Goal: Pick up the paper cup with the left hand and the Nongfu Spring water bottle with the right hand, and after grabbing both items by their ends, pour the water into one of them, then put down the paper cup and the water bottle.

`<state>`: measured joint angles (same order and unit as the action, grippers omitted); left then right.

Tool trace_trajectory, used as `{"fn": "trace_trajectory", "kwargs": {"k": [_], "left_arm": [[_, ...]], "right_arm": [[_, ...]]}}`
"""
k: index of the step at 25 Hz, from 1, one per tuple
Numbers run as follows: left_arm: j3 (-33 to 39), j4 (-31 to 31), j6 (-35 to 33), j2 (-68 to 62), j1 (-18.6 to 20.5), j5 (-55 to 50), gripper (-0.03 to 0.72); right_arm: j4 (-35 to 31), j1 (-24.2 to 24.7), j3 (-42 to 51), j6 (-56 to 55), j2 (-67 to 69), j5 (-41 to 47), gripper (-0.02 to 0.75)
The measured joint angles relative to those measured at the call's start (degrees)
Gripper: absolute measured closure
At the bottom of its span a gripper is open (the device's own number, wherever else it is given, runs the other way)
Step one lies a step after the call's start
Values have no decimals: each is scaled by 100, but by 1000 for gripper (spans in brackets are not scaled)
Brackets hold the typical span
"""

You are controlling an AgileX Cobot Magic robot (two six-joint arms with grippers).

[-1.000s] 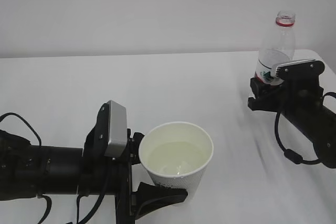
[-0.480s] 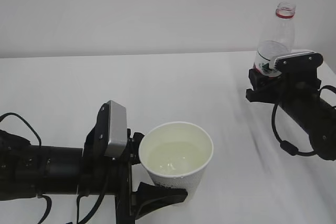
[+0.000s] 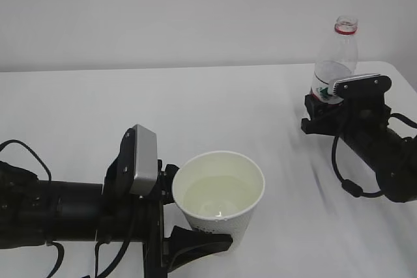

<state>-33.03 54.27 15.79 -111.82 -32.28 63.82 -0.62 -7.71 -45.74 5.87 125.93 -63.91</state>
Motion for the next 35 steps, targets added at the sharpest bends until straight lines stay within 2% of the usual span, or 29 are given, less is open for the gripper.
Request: {"fn": "trace_trajectory", "kwargs": {"k": [12,21,35], "left_arm": [[0,-82,0,0,0,0,153],[0,-90,0,0,0,0,153],[0,-222,0,0,0,0,153]], "right_arm": [[0,0,-36,0,70,-84,253],[0,0,-36,0,70,-106,117],[-23,0,251,0,-262,-153,108]]}}
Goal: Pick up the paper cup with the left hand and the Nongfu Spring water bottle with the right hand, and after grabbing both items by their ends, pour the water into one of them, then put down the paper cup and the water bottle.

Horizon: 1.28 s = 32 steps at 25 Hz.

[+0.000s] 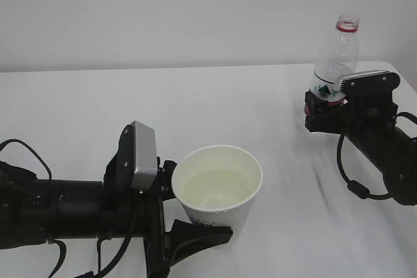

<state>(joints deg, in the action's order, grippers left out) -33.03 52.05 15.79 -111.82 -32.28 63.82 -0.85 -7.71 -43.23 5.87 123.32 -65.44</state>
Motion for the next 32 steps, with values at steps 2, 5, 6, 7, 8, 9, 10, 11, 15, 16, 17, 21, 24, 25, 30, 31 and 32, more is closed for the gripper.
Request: {"fn": "trace_trajectory", "kwargs": {"k": [2,5,6,7,8,9,10,11,15,16,17,21,24,25,30,31,32], "left_arm": [[0,-14,0,0,0,0,153],[0,-14,0,0,0,0,153],[0,-21,0,0,0,0,153],[0,-27,0,0,0,0,153],[0,-52,0,0,0,0,153],[0,-82,0,0,0,0,153],[0,-105,0,0,0,0,153],[0,-151,0,0,0,0,153],[0,-293,0,0,0,0,153],[0,-334,0,0,0,0,153],[0,-385,0,0,0,0,153],[0,-596,0,0,0,0,153],[0,-752,0,0,0,0,153],[0,-795,0,0,0,0,153],[0,-870,0,0,0,0,153],[0,-898,0,0,0,0,153],[0,-926,0,0,0,0,153]], "right_arm": [[0,0,57,0,0,0,107],[0,0,189,-27,-63,0,107],[0,0,237,-52,-129,0,107],[0,0,265,-60,-178,0,107],[0,0,291,-64,-225,0,107],[0,0,330,-74,-273,0,108],[0,0,368,-86,-310,0,108],[0,0,391,-110,-338,0,108],[0,0,527,-147,-466,0,108],[0,0,555,-157,-513,0,108],[0,0,582,-156,-565,0,108],[0,0,718,-156,-725,0,108],[0,0,848,-156,-833,0,108],[0,0,898,-156,-875,0,109],[0,0,1130,-156,-1038,0,111],[0,0,1179,-156,-1057,0,111],[0,0,1220,-159,-1066,0,111]]}}
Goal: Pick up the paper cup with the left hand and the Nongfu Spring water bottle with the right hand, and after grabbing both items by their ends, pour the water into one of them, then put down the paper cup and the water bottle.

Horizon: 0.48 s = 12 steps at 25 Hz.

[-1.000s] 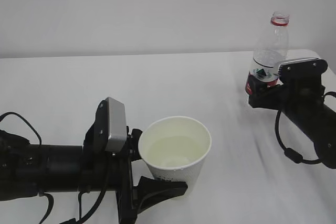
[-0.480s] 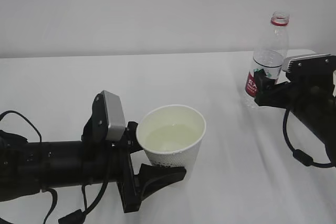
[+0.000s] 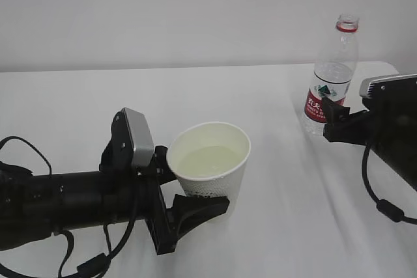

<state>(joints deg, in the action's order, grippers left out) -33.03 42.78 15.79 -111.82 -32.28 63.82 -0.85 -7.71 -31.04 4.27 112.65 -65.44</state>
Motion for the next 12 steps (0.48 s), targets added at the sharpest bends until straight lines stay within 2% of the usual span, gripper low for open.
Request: {"fn": "trace_trajectory", "kwargs": {"k": [12], "left_arm": [[0,-311,0,0,0,-9,153]], "right_arm": [[20,0,463,0,-336,0,119]]}}
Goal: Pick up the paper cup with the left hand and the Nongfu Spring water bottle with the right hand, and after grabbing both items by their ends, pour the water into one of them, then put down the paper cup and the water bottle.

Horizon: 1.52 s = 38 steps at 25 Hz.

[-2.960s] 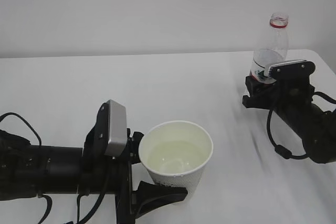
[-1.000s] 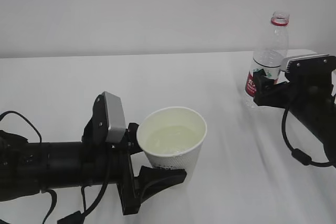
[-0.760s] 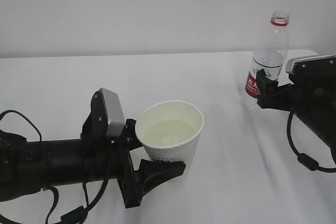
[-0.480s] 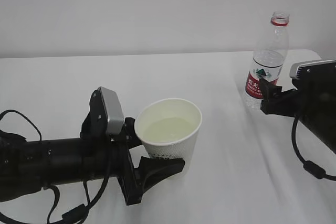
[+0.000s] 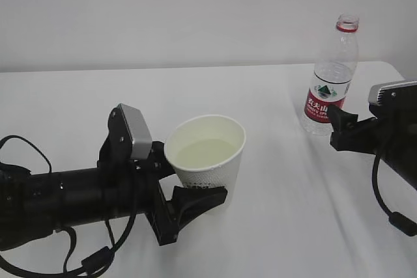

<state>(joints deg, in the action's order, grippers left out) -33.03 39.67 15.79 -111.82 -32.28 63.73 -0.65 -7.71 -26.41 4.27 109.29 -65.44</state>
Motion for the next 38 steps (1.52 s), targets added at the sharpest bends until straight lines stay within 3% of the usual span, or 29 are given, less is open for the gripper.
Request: {"fn": "trace_trajectory", "kwargs": {"k": [26,38], "left_arm": [[0,-1376,-712,0,0,0,153],[0,-2397,-1214,0,0,0,153]], "right_arm": [[65,0,50,-10,-53,0,144],[65,0,50,-10,-53,0,144]]}}
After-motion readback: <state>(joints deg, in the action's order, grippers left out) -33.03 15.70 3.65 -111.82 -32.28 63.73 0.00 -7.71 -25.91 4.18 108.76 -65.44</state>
